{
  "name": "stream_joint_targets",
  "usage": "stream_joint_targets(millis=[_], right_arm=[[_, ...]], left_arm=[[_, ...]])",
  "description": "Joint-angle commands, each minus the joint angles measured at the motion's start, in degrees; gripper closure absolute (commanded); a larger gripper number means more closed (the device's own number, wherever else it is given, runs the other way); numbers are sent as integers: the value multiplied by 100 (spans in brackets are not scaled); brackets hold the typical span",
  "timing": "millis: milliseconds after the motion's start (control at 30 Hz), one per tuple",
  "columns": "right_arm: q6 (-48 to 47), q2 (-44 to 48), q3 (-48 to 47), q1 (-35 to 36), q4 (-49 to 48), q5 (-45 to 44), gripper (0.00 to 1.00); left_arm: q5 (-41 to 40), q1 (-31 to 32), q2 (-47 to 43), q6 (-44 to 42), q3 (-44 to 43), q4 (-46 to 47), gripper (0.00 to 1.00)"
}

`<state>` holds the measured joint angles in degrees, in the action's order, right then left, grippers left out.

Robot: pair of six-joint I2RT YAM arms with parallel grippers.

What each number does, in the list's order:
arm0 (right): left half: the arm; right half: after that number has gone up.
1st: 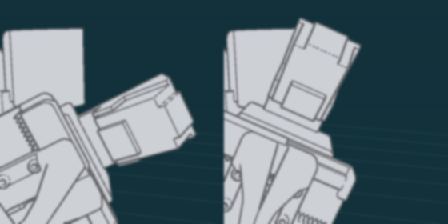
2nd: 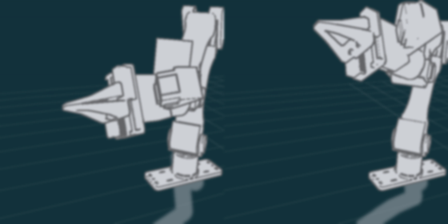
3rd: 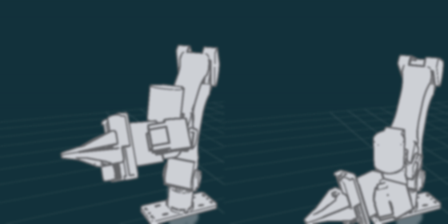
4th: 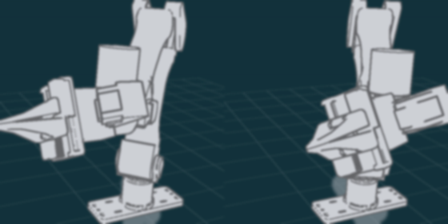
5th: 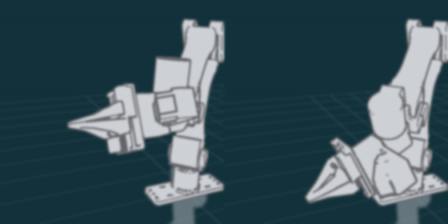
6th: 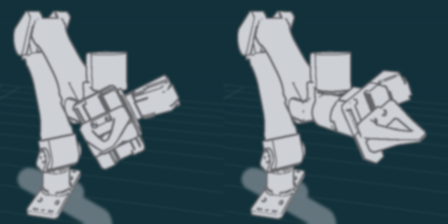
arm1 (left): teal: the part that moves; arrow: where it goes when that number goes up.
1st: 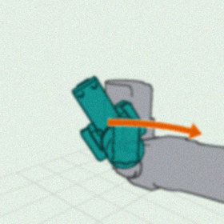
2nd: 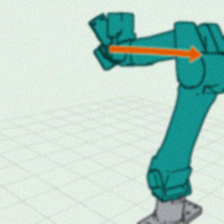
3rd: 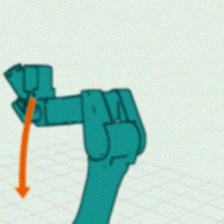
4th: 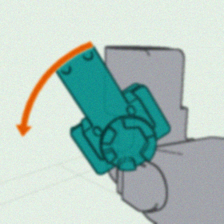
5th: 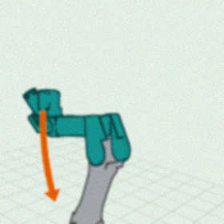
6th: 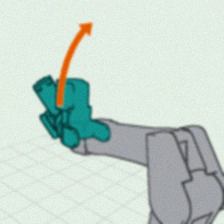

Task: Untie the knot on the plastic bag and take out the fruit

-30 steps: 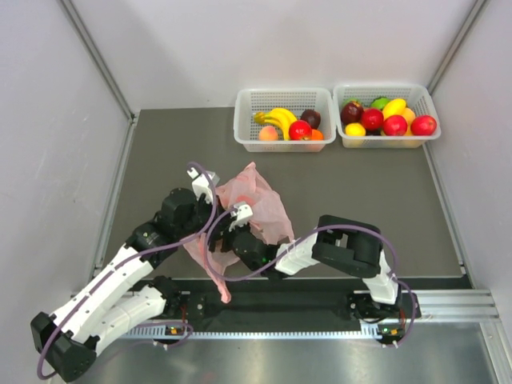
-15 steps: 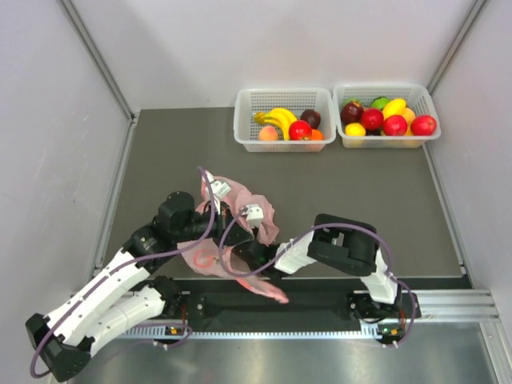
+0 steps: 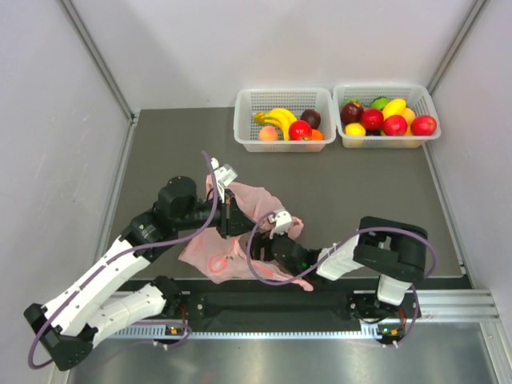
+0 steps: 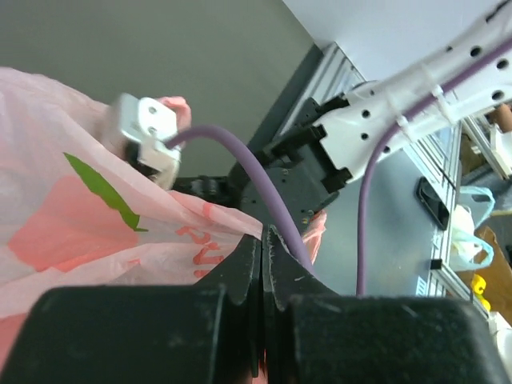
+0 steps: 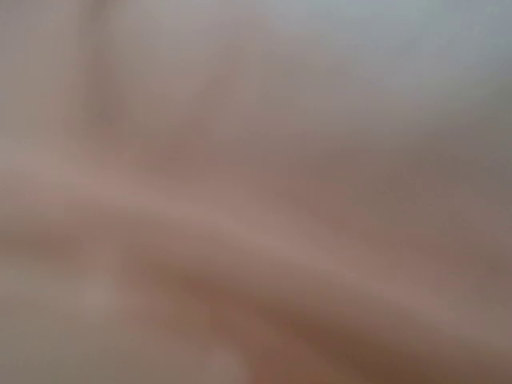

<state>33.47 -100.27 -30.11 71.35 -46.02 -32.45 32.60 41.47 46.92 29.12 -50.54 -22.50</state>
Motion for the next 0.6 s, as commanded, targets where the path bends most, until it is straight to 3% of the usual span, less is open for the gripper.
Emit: stream_joint_targets(millis=[0, 200, 300, 567], right_arm=[[-184, 473, 373, -77, -442, 853, 23], [-166, 544, 682, -165, -680, 1275, 20], [-148, 395, 638, -253, -715, 1416, 20], [-78, 52, 585, -526, -909, 1619, 19]], left_arm=[[-483, 19, 344, -266, -676, 18, 100], [-965, 19, 1301, -575, -2413, -342, 100], [-616, 27, 1715, -356, -2810, -273, 100], [-307, 168, 1874, 409, -2856, 544, 100]])
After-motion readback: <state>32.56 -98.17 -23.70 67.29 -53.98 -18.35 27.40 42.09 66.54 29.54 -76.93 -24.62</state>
